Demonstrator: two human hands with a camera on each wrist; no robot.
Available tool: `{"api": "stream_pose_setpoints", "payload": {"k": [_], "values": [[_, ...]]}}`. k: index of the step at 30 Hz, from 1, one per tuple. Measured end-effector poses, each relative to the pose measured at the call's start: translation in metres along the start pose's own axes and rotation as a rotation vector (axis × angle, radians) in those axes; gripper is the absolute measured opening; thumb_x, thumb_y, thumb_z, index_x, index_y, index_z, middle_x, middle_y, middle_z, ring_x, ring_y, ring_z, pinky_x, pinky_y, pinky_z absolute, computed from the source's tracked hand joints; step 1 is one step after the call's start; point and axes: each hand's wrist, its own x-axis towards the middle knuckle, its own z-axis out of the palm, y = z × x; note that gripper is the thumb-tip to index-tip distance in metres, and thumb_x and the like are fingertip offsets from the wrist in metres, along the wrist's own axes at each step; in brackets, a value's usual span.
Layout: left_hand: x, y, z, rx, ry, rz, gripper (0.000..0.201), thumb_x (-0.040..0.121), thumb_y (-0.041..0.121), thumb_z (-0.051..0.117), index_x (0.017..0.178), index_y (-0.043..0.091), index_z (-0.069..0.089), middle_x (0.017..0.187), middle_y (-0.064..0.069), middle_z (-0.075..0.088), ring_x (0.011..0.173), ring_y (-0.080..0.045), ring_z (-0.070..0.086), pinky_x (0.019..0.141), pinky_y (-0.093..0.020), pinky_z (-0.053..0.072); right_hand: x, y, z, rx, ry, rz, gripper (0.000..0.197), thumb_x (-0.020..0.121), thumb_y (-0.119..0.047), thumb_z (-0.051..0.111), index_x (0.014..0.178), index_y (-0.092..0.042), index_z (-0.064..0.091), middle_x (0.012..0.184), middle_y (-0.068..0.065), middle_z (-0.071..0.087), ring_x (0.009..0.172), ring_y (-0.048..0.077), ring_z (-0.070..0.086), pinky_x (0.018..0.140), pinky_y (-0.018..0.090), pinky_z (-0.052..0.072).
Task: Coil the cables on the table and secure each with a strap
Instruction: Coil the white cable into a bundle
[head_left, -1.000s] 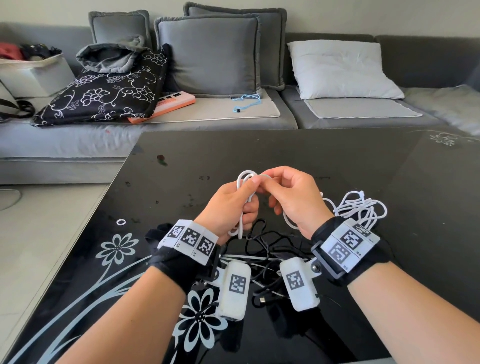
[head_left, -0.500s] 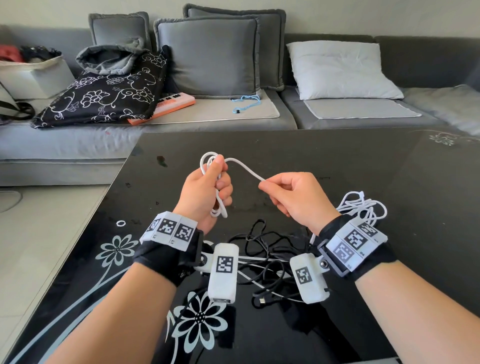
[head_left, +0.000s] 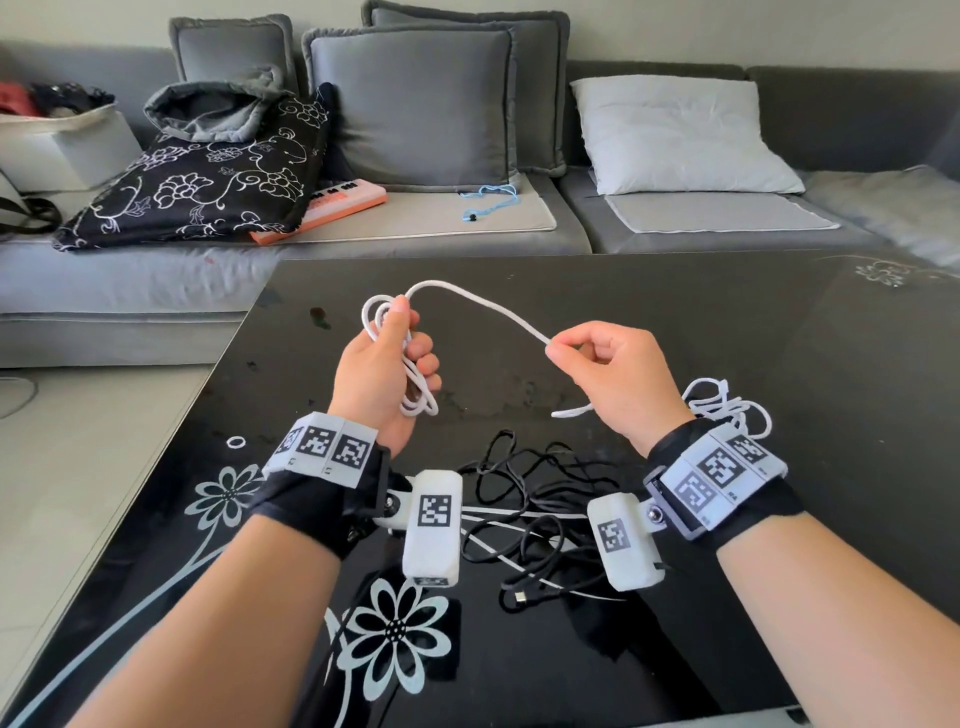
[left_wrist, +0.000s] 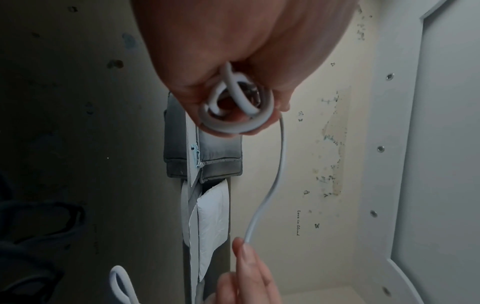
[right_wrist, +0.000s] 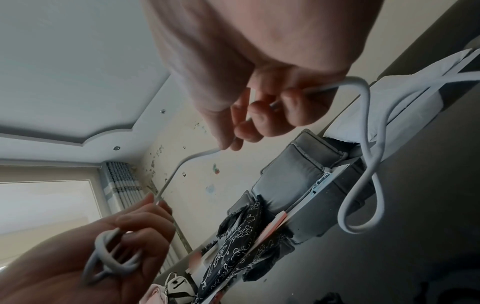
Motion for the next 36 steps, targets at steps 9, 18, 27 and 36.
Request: {"api": "stream_pose_setpoints", "payload": {"k": [9,18,27,36], "values": [[-0.004,-0.015,0.006,-0.003,-0.01,-0.021,0.024,0.097,0.037,0.061,0.094,0.018,0.047,0.058,0.006,0.038,0.044,-0.008,0.037,0.044,-0.022,0.037,-0.009,-0.014,0.01,0.069,-0.097,0.025,0.011,0.091,-0.021,0.068,0.085,-0.015,0.076,0.054,-0.008,0.055,0.047,0.001,0.048,0.054,0.011,0.039],[-0.005,-0.015,0.006,0.039,0.008,0.023,0.02,0.095,0.034,0.063,0.092,0.016,0.056,0.077,-0.001,0.06,0.058,-0.013,0.054,0.054,-0.026,0.048,-0.018,-0.021,0.015,0.027,-0.332,0.016,0.014,0.082,-0.027,0.08,0.076,-0.014,0.078,0.078,0.023,0.07,0.064,0.014,0.053,0.068,0.025,0.044],[-0.013,-0.013,0.015,-0.034,-0.097,-0.057,0.021,0.101,0.036,0.052,0.108,0.016,0.052,0.096,-0.013,0.076,0.08,-0.027,0.074,0.073,-0.04,0.062,-0.021,-0.023,0.018,-0.071,-0.467,0.016,0.015,0.081,-0.025,0.08,0.076,-0.012,0.078,0.041,-0.012,0.038,0.043,0.006,0.031,0.049,0.015,0.027],[-0.009,-0.009,0.009,-0.045,-0.066,-0.05,0.03,0.1,0.042,0.052,0.106,0.013,0.054,0.062,0.005,0.041,0.046,-0.009,0.033,0.046,-0.022,0.038,-0.02,-0.02,0.015,-0.123,-0.448,0.016,0.013,0.077,-0.029,0.083,0.075,-0.018,0.078,0.055,0.001,0.053,0.05,0.01,0.038,0.054,0.023,0.033]]}}
